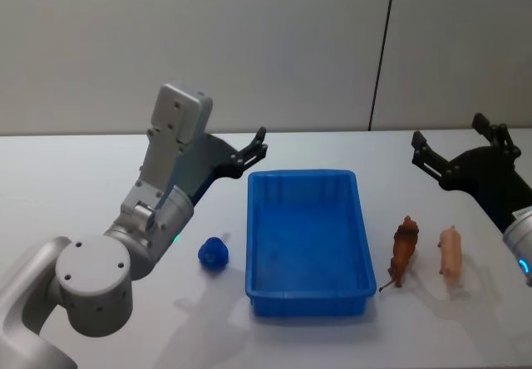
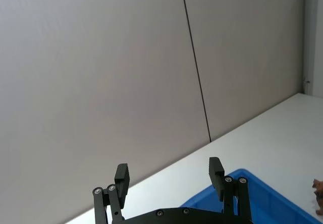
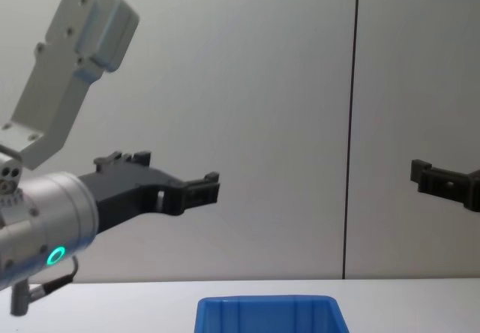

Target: Pick up the two dolls from the table and place them into the box.

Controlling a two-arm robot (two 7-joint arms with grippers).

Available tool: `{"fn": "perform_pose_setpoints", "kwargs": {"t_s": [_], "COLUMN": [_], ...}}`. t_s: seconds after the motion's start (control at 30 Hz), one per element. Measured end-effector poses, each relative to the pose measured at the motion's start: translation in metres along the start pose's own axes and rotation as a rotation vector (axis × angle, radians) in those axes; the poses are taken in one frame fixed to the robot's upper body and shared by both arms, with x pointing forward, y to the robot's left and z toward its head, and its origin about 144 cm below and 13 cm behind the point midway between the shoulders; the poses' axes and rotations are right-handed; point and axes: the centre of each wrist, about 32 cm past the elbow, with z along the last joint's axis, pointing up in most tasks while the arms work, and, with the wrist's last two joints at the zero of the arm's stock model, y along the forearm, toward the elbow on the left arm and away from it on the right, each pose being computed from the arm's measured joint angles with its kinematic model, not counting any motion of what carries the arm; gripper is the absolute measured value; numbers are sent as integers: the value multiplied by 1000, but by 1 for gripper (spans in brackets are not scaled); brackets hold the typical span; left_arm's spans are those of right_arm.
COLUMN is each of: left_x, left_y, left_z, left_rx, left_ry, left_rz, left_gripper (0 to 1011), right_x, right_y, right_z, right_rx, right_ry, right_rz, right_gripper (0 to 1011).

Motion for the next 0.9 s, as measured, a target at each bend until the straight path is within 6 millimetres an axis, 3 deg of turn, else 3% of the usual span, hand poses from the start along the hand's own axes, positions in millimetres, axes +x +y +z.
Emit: {"fn": "perform_pose_setpoints", "kwargs": {"t_s": [0.47, 0.9], "left_x": [9, 21], "left_y": [8, 8], "left_z": [-11, -33], "left_rx": [129, 247], "left_ry": [59, 118], "left_rz": [24, -2], "left_gripper": [1001, 1001], "right_x": [0, 0], "right_y": [0, 0], "right_z": [0, 0], "right_rx": [0, 0], "right_ry": [0, 0], "right_rz": [0, 0], "right_gripper": [1001, 1001]}}
